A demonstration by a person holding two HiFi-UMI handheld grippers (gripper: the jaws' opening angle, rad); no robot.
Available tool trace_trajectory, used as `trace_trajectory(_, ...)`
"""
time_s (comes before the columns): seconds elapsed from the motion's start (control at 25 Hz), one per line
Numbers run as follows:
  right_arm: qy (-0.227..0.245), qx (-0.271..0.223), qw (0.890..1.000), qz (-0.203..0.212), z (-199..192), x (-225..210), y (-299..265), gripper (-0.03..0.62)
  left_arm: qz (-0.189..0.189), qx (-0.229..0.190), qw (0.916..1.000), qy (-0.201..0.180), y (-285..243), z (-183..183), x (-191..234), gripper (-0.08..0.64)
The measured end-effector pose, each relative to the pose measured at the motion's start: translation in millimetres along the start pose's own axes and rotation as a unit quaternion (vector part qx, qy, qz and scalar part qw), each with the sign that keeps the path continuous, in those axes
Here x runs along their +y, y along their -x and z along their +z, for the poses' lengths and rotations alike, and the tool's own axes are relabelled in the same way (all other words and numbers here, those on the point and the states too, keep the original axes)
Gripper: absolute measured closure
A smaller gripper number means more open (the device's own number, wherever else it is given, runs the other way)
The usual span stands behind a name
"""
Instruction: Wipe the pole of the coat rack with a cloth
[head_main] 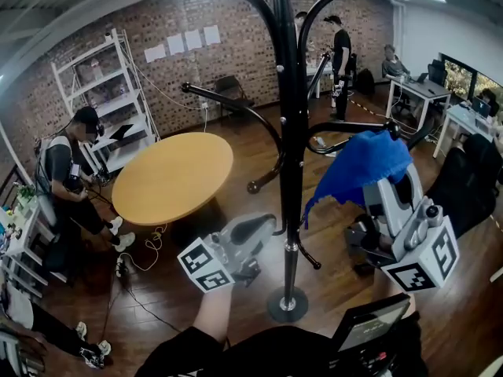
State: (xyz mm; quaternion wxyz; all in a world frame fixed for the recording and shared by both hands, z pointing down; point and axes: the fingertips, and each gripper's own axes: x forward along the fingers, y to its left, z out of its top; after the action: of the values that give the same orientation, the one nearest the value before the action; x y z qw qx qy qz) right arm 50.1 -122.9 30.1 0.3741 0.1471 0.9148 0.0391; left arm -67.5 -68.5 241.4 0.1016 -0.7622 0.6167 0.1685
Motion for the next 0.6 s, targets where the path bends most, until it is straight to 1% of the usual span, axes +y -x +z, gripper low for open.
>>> trace_trajectory(0.08,0.008,0.001,1.0,-0.023,-4.8,-13.0,-1.9,0.571,-0.001,-0.003,1.0,-0.001,-1.1,3.9,-0.4,0.56)
trace_trajectory(0.12,0.008,0.009,0.999,-0.036,-13.3,-22.8,-5.1,0.571,0.0,-0.005,1.0,-0.001,-1.9,6.6,-0.6,0.56)
trace_trajectory(0.2,-0.005,0.049,0.998,-0.048,-46.1,-37.4,-15.2,0.57,0.0,-0.007,1.0,0.002,-2.2,9.7,-2.0,0.56)
trace_trajectory(0.28,-0.018,0.104,0.993,-0.048,-94.2,-41.5,-25.3,0.571,0.001,-0.008,1.0,0.005,0.0,9.9,-3.3,0.56)
trace_trajectory(0.44,-0.033,0.204,0.977,-0.05,-188.5,-36.3,-17.7,0.569,0.006,-0.011,0.9999,0.009,8.8,7.0,-4.8,0.56)
trace_trajectory(0.6,-0.048,0.285,0.957,-0.032,-253.9,-17.5,20.1,0.571,0.016,-0.008,0.9998,0.013,16.4,2.3,-0.8,0.56)
